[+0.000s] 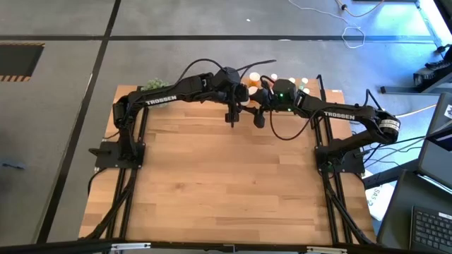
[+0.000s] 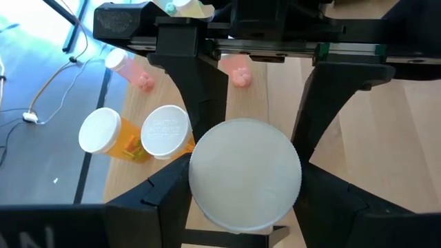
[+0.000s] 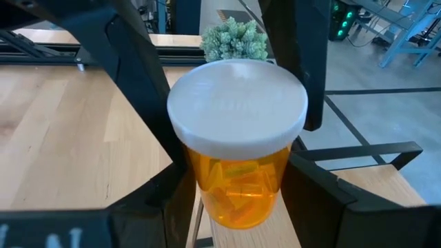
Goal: Pick and place medicine bottles onto shelf by color
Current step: Put the orange pill bottle on the shelf aligned with the other orange pill bottles
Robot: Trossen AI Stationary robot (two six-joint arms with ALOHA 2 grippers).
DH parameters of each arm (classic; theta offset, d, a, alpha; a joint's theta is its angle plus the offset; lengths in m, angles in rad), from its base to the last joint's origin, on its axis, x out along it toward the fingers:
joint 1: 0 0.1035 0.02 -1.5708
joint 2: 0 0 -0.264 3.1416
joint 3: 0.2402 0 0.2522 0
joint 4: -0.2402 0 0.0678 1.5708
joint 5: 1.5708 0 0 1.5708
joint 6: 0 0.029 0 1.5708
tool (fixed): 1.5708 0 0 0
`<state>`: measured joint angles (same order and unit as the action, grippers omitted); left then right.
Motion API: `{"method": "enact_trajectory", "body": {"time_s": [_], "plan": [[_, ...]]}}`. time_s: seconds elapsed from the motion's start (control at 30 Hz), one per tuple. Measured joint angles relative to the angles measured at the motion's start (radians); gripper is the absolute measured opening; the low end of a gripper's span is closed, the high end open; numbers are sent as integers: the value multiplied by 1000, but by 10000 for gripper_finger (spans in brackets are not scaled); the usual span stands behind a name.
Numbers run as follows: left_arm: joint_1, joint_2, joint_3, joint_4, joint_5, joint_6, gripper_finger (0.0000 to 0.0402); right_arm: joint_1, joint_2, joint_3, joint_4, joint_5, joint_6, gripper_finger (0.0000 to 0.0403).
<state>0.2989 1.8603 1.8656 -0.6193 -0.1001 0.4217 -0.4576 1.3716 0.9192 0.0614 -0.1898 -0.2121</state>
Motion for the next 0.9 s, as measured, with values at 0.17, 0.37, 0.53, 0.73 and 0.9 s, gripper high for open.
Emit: {"method": "enact_trajectory", "body": {"time_s": [0.17, 0.37, 0.53, 0.73, 0.9], "plan": [[0, -1, 0, 0, 2, 0, 207, 0, 0, 0, 2, 0, -3, 194], [0, -3, 0, -1, 2, 0, 207, -1, 0, -2, 16, 0, -4, 194], [0, -3, 0, -1, 2, -1, 207, -1, 0, -2, 20, 1, -6, 194], [0, -3, 0, -1, 3, -2, 207, -1, 0, -3, 22, 1, -6, 194], [0, -4, 0, -1, 4, -1, 207, -1, 1, -3, 23, 1, -6, 194]]}}
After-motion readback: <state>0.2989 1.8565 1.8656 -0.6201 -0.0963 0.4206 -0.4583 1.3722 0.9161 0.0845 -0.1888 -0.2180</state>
